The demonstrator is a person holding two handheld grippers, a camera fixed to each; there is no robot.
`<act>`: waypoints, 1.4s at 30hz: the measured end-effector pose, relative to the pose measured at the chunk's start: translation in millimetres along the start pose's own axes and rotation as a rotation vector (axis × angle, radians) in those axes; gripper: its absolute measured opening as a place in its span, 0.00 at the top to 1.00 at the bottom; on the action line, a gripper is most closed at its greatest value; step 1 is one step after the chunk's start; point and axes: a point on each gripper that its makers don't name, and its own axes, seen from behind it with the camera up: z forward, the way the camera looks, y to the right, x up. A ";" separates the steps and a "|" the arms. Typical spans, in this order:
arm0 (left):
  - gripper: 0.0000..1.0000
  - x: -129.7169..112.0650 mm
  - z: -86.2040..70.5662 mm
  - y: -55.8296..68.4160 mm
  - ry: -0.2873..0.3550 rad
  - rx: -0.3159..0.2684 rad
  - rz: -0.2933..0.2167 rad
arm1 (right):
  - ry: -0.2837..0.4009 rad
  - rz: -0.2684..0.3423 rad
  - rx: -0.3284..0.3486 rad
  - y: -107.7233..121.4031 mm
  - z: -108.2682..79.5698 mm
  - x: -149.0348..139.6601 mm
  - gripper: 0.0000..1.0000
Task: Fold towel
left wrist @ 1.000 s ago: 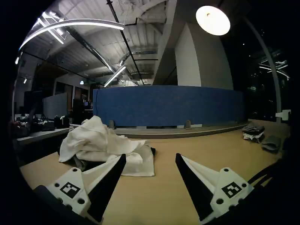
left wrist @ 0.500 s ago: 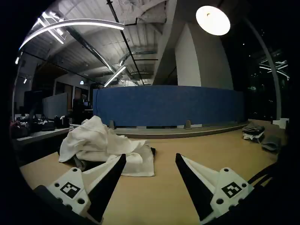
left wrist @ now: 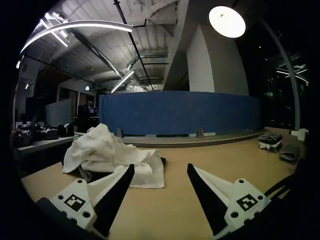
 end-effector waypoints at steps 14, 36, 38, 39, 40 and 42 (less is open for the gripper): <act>0.02 -0.3 -0.2 -0.6 0.000 0.000 0.000 | 0.017 -0.046 0.002 -8.7 -1.9 -2.9 0.00; 0.02 -0.5 -0.8 0.4 0.000 0.000 0.000 | 0.013 -0.087 0.018 -21.6 -3.6 -4.5 0.00; 0.02 -0.4 -0.9 0.1 0.000 0.000 0.000 | 0.013 -0.087 0.018 -21.5 -3.6 -4.5 0.00; 0.02 -0.3 -1.0 0.0 0.000 0.000 0.000 | 0.013 -0.087 0.018 -21.4 -3.6 -4.6 0.00; 0.02 -0.3 -0.9 0.0 0.000 0.000 0.000 | 0.013 -0.087 0.018 -21.4 -3.6 -4.6 0.00; 0.02 -0.2 -0.7 -0.1 0.000 0.000 0.000 | 0.013 -0.087 0.018 -21.5 -3.4 -4.8 0.00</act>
